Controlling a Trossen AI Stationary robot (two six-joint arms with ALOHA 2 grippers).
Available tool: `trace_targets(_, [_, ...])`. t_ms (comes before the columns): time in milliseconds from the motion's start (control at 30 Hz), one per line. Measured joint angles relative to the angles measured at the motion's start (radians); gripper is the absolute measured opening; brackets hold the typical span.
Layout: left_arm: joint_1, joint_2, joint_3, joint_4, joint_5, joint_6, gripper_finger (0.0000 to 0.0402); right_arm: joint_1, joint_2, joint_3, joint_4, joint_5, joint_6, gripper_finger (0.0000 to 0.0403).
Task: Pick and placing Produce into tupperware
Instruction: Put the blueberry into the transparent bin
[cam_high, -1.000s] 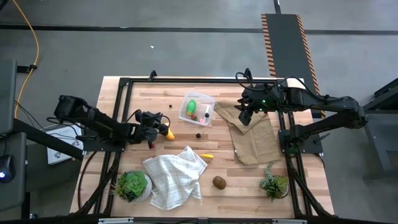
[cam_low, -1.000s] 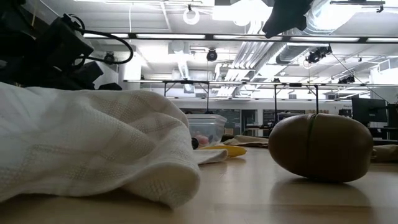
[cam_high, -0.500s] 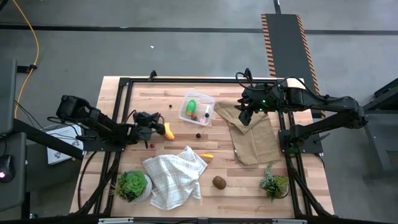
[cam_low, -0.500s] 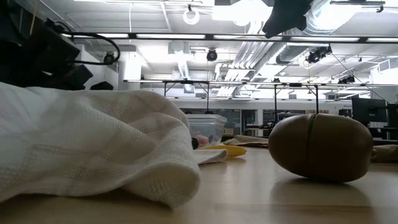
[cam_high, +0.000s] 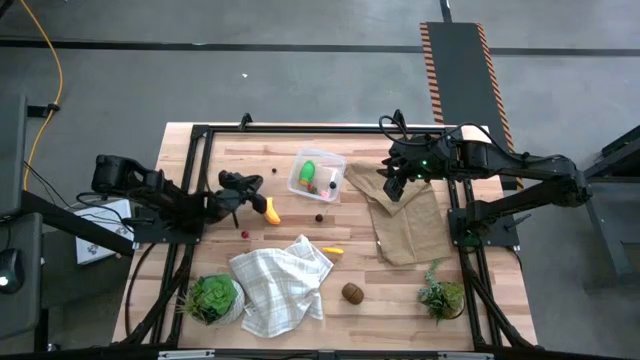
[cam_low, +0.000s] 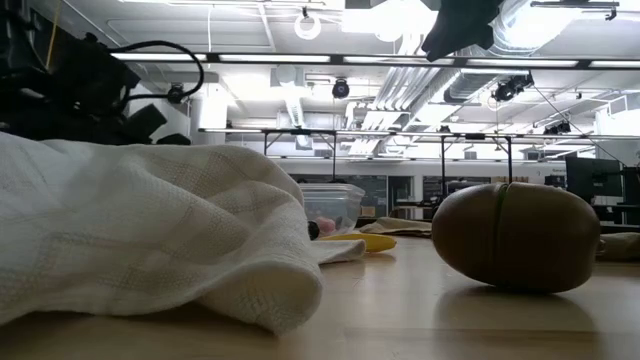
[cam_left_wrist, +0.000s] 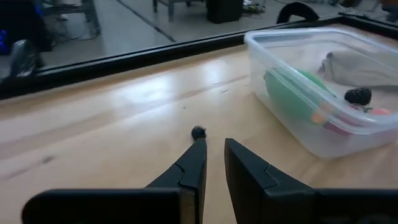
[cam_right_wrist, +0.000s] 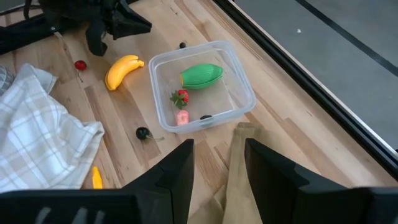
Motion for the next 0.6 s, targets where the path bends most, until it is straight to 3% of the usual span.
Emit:
trace_targets(167, [0.091, 0.0, 0.016, 0.007, 0.121, 0.076, 0.0046, 0.0, 0.0, 0.0, 0.0, 0.001, 0.012, 0.0133])
trace_targets(600, [0.221, 0.0, 0.016, 0.006, 0.279, 0.131, 0.0046, 0.0, 0.0, 0.0, 0.004, 0.027, 0.023, 0.0133])
